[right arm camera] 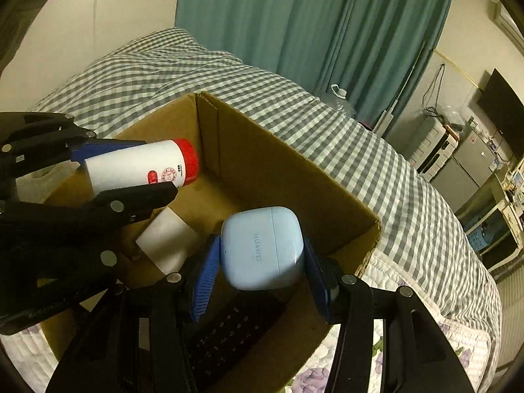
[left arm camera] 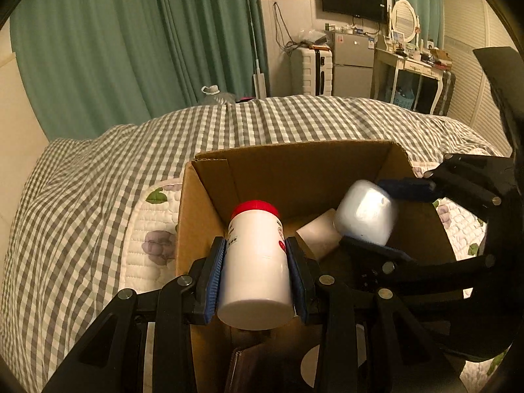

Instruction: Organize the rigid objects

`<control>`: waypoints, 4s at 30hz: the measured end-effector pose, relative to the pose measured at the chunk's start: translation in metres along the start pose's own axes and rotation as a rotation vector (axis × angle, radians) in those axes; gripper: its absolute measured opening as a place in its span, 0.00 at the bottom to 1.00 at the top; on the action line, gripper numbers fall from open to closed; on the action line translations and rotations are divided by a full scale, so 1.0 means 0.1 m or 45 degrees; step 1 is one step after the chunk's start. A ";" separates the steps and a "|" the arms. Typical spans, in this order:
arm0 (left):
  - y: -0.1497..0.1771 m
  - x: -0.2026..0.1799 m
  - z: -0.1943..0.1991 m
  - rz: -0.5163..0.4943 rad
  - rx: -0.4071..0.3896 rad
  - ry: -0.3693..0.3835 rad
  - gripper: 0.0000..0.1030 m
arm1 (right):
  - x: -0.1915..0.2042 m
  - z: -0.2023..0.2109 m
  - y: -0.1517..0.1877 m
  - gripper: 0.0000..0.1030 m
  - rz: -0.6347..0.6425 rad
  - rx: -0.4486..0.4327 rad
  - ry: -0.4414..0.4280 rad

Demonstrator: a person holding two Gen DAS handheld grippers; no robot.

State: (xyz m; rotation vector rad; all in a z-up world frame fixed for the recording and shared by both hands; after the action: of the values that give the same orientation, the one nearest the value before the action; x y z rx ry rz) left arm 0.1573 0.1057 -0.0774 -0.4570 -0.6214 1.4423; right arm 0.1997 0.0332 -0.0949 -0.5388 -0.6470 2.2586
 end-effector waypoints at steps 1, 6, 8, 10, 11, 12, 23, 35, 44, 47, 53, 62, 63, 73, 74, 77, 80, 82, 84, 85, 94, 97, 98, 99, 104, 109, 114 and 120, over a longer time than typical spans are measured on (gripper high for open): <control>0.00 0.01 0.01 0.009 -0.004 0.001 0.38 | 0.00 0.01 0.00 0.57 0.002 0.001 0.007; -0.03 0.03 0.19 0.045 -0.052 0.017 0.47 | -0.03 0.23 0.02 0.69 -0.008 -0.057 0.027; -0.06 0.02 0.29 0.051 -0.068 0.009 0.51 | -0.04 0.32 0.01 0.69 -0.010 -0.068 0.037; -0.08 0.01 0.40 0.058 -0.081 -0.008 0.52 | -0.05 0.43 0.00 0.69 -0.006 -0.075 0.059; -0.10 0.00 0.45 0.062 -0.087 -0.009 0.52 | -0.06 0.50 0.00 0.69 -0.006 -0.081 0.072; -0.11 -0.01 0.53 0.068 -0.100 -0.006 0.53 | -0.07 0.58 0.00 0.69 -0.007 -0.092 0.084; -0.25 -0.22 1.69 0.059 -0.330 -0.005 0.64 | -0.22 1.70 0.08 0.73 -0.070 -0.222 0.241; -0.10 -0.44 2.58 0.069 -0.548 0.024 0.71 | -0.33 2.93 0.40 0.93 -0.264 -0.405 0.417; 0.39 -0.64 2.77 0.076 -0.681 0.011 0.73 | -0.21 3.41 0.91 1.00 -0.461 -0.555 0.461; 0.64 -0.66 2.67 0.104 -0.729 -0.004 0.74 | -0.14 3.46 1.13 1.00 -0.542 -0.612 0.473; 1.04 -0.77 2.31 0.084 -0.710 -0.056 0.74 | 0.01 3.03 1.67 1.00 -0.698 -0.620 0.475; 1.14 -0.77 2.19 0.105 -0.655 -0.033 0.74 | 0.02 2.76 1.83 1.00 -0.748 -0.557 0.477; 1.15 -0.78 2.18 0.102 -0.649 -0.036 0.74 | 0.01 2.75 1.85 1.00 -0.751 -0.552 0.475; 1.17 -0.79 2.12 0.095 -0.604 -0.020 0.74 | 0.03 2.67 1.83 1.00 -0.756 -0.519 0.465; 1.17 -0.79 2.12 0.095 -0.604 -0.018 0.74 | 0.03 2.66 1.83 1.00 -0.756 -0.517 0.464; 1.17 -0.78 2.12 0.100 -0.599 -0.016 0.74 | 0.03 2.64 1.83 1.00 -0.756 -0.505 0.462; 1.17 -0.77 2.11 0.109 -0.587 -0.021 0.74 | 0.03 2.63 1.83 1.00 -0.758 -0.496 0.460; 1.17 -0.78 2.11 0.112 -0.576 -0.020 0.74 | 0.03 2.63 1.82 1.00 -0.759 -0.492 0.459; 1.18 -0.78 2.11 0.113 -0.576 -0.017 0.74 | 0.03 2.62 1.82 1.00 -0.759 -0.491 0.458; 1.18 -0.79 2.11 0.111 -0.576 -0.018 0.74 | 0.03 2.62 1.82 1.00 -0.758 -0.491 0.455; 1.18 -0.79 2.10 0.112 -0.570 -0.012 0.74 | 0.06 2.59 1.82 1.00 -0.754 -0.480 0.462; 1.19 -0.78 2.10 0.115 -0.568 -0.011 0.74 | 0.06 2.59 1.83 1.00 -0.754 -0.478 0.461; 1.19 -0.78 2.10 0.114 -0.569 -0.008 0.74 | 0.06 2.58 1.83 1.00 -0.754 -0.479 0.461; 1.19 -0.78 2.10 0.115 -0.569 -0.005 0.74 | 0.06 2.58 1.83 1.00 -0.753 -0.477 0.461; 1.19 -0.77 2.09 0.121 -0.560 -0.001 0.74 | 0.06 2.58 1.83 1.00 -0.754 -0.474 0.461; 1.19 -0.78 2.08 0.122 -0.556 0.004 0.74 | 0.06 2.57 1.84 1.00 -0.751 -0.470 0.460; 1.19 -0.79 2.07 0.121 -0.551 0.008 0.74 | 0.07 2.57 1.83 1.00 -0.749 -0.470 0.461; 1.19 -0.79 2.06 0.123 -0.548 0.006 0.74 | 0.07 2.57 1.83 1.00 -0.749 -0.469 0.461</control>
State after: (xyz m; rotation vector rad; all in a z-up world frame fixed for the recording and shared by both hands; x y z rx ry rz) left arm -0.0670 0.0219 -0.0050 -0.8363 -0.9216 1.3964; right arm -0.0400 -0.1497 -0.0017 -0.7910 -0.8985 1.4549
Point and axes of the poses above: each gripper's, at about its wrist camera, not at the fingertips, and z roughly against the way its jaws point, x to its left, y to its underside, the point moved 1 cm from there along -z, roughly the way its jaws point, and after that the axes turned 3 degrees about x, right-handed, at the moved point
